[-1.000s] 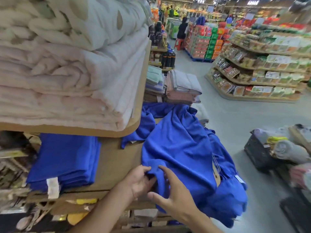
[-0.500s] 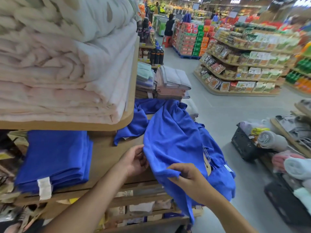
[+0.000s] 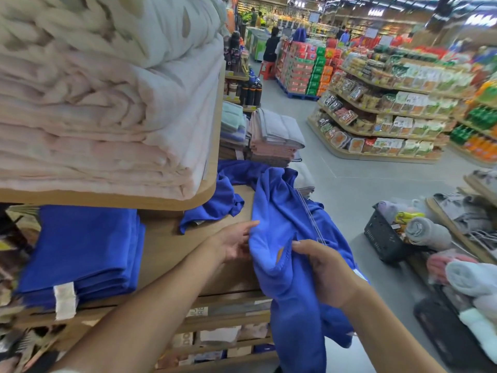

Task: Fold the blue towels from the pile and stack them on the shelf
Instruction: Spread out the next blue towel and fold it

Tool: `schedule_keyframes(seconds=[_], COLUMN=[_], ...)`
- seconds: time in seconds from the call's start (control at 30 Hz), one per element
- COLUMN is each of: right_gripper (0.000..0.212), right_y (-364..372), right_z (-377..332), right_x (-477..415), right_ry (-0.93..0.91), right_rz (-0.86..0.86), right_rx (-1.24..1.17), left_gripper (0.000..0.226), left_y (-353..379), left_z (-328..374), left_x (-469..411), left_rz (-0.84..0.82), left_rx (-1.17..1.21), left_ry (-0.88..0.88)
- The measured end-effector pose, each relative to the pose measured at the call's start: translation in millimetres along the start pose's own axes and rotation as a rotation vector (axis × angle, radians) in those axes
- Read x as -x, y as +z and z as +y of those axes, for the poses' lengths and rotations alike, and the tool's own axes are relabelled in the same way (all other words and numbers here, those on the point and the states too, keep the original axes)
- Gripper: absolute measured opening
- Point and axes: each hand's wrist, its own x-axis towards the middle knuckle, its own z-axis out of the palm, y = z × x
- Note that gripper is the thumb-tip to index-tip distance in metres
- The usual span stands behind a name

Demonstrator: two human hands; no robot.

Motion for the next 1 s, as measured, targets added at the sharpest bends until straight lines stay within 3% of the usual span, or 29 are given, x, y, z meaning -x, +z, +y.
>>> schedule_keyframes(seconds=[0.07,0.17,0.23,0.3,0.37,0.47,0.53,0.57,0.63,0.7,0.73,0.8,0.93,1.0], right_gripper=[0.020,0.038,0.042,0.039,0.043,0.050,0.042,0.036,0.019,0.019,0.024,0.037,0.039,0.036], right_y=[-2.6,-15.1,-25.4,-32.4,-37.8,-39.0,-38.2,-40.5,-46.8,-54.7,-59.0,-68.7,-87.2,-89.1], right_z=[-2.4,-8.0,-10.2,-11.2,-8.8,-6.3,-5.8,-4.0,4.4,22.1,32.9,56.7,99.8,117.5], right_x=[7.5,23.6,33.3,37.3,35.0,22.5,7.6,-2.1,-26.1,-52.9,-66.9,-90.9,-114.7,-111.1], right_ry=[-0.006,-0.119,-0.166,-0.167,-0.133,-0.044,0.008,0.005,-0.013,-0.027,-0.034,-0.051,-0.137,-0.234], right_rz=[-0.051,-0.168,-0.359,-0.420,-0.316,-0.147,-0.051,0.004,0.177,0.374,0.436,0.466,0.470,0.479], right_rx=[0.023,-0.037,-0.168,-0.193,-0.090,-0.069,-0.090,-0.063,0.068,0.269,0.366,0.547,0.852,1.071], left_gripper=[0.028,0.034,0.040,0.035,0.039,0.031,0.020,0.021,0.022,0.027,0.032,0.033,0.021,0.025], left_y=[1.1,-10.6,-27.5,-40.8,-48.0,-50.0,-54.4,-57.6,-62.2,-60.7,-62.7,-65.6,-63.1,-51.6], left_z=[7.8,21.6,27.3,29.4,29.3,20.6,10.3,5.1,-5.1,-10.9,-14.0,-15.6,-6.2,-1.5], left_x=[5.1,26.8,36.0,36.8,32.9,28.5,29.2,30.2,30.3,36.2,35.8,31.3,15.4,6.4], left_rz=[-0.041,-0.043,0.007,-0.018,0.009,0.152,0.252,0.302,0.164,-0.056,-0.041,0.129,0.478,0.462], left_rx=[0.165,0.488,0.582,0.640,0.643,0.411,0.021,-0.295,-0.959,-1.412,-1.466,-1.420,-1.338,-1.125], left_ry=[0.124,0.361,0.480,0.429,0.363,0.319,0.469,0.575,0.559,0.255,0.142,0.144,0.554,0.670])
